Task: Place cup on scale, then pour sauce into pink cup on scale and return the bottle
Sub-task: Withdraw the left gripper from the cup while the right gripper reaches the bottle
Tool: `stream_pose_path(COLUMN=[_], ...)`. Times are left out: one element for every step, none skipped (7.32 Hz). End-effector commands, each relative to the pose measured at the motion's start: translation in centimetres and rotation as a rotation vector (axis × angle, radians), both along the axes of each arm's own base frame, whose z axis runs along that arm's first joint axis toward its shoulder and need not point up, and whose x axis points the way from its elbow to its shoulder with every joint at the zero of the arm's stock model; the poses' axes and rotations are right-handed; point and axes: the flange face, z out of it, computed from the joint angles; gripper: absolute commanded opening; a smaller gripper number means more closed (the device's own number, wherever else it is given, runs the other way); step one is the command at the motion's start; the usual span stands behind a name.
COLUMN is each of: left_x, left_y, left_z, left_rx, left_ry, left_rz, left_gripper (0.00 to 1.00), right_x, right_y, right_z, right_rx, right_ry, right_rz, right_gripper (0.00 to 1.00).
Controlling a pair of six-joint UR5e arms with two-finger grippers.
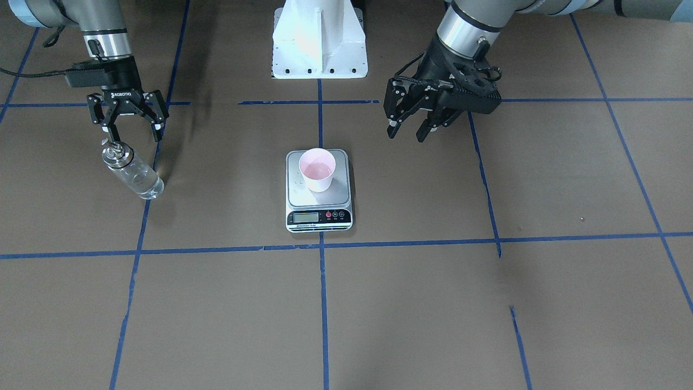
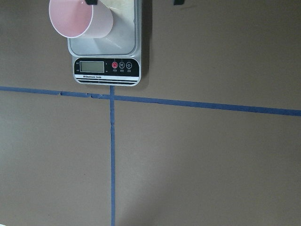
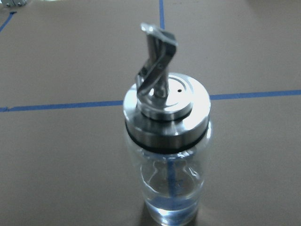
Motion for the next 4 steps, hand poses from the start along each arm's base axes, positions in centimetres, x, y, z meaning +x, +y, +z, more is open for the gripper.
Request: stream_pose_path(left_x=[-1.4, -2.2, -2.1, -2.4], left_y=[-0.8, -1.2, -1.2, -1.5], left_z=[3.3, 4.9, 5.3, 5.5], left_rx=[0.125, 0.134, 0.147, 0.148], left_ry=[-0.089, -0.118, -0.129, -0.133], left_rz=[0.066, 0.073, 0.082, 0.079], left_gripper=[0.62, 0.62, 0.62, 0.62], right_x=[-0.7, -0.8, -1.4, -1.6], right_y=[-0.1, 0.0, -0.1, -0.2], right_z=[0.5, 1.0, 0.8, 1.2], right_rx=[0.063, 0.099, 0.132, 0.141], right_ry=[0.01, 0.028, 0.031, 0.042], right_rz=[0.083, 0.123, 0.154, 0.164], right_gripper=[1.0, 1.0, 1.0, 1.0])
